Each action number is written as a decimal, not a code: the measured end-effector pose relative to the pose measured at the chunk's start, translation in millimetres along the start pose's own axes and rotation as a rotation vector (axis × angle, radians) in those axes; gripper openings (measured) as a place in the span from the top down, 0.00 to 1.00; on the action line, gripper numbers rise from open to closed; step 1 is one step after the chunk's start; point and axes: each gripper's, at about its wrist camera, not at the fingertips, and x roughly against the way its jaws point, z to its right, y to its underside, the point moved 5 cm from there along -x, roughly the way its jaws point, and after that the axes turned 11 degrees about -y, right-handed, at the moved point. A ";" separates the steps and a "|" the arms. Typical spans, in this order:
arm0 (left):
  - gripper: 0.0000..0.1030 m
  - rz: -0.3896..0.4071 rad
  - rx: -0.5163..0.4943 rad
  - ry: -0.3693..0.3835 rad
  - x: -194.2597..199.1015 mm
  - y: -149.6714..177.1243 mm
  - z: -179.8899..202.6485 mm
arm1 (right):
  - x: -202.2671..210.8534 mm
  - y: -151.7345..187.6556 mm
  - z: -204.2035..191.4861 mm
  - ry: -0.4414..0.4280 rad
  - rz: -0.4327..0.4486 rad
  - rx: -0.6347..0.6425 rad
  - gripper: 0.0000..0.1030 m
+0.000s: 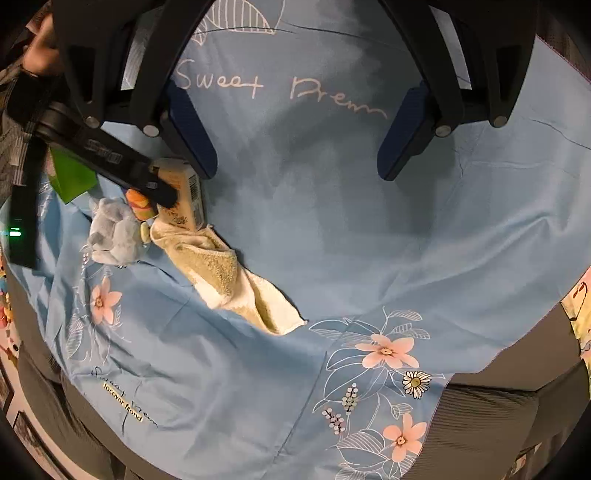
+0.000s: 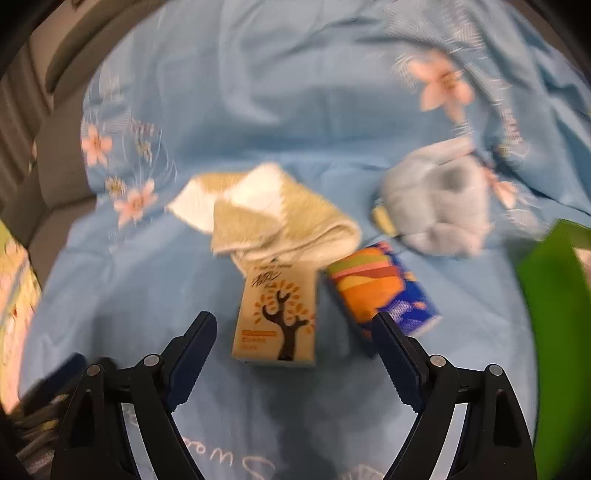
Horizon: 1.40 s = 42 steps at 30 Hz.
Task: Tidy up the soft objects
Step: 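Grasp the white tree-print tissue pack with the right gripper and lift it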
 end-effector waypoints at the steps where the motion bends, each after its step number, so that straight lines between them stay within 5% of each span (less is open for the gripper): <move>1: 0.15 -0.003 0.001 0.001 0.2 0.0 -0.4 | -7.2 0.1 -0.4 0.000 -0.017 0.003 0.15; 3: 0.15 -0.005 0.002 -0.014 0.1 -0.2 -2.9 | -15.7 2.0 -1.9 0.017 -0.024 0.001 0.17; 5: 0.15 -0.001 0.000 -0.032 0.2 -1.3 -4.1 | -17.5 4.4 -10.2 0.048 -0.016 0.056 0.31; 10: 0.15 -0.001 -0.004 -0.036 -0.8 -1.4 -4.6 | -37.2 21.2 -9.2 0.027 -0.108 0.034 0.46; 17: 0.15 -0.011 -0.014 -0.061 -3.7 0.0 -7.3 | -22.3 34.3 -16.4 0.049 -0.140 0.069 0.46; 25: 0.15 -0.031 -0.028 -0.032 -4.2 4.3 -1.5 | 8.9 64.2 -19.2 -0.095 -0.230 0.005 0.44; 29: 0.18 -0.042 -0.056 -0.011 -4.6 8.4 7.8 | 25.9 57.0 -10.5 -0.158 -0.177 -0.055 0.38; 33: 0.23 -0.096 -0.060 0.102 -5.5 16.7 23.3 | 44.2 46.7 7.4 -0.208 -0.099 -0.130 0.38; 38: 0.43 -0.204 -0.094 0.294 -6.9 38.3 57.9 | 46.8 43.1 13.8 -0.316 -0.079 -0.197 0.44; 42: 0.55 -0.235 -0.151 0.300 -11.0 52.9 77.6 | 37.3 43.8 13.1 -0.389 -0.116 -0.246 0.46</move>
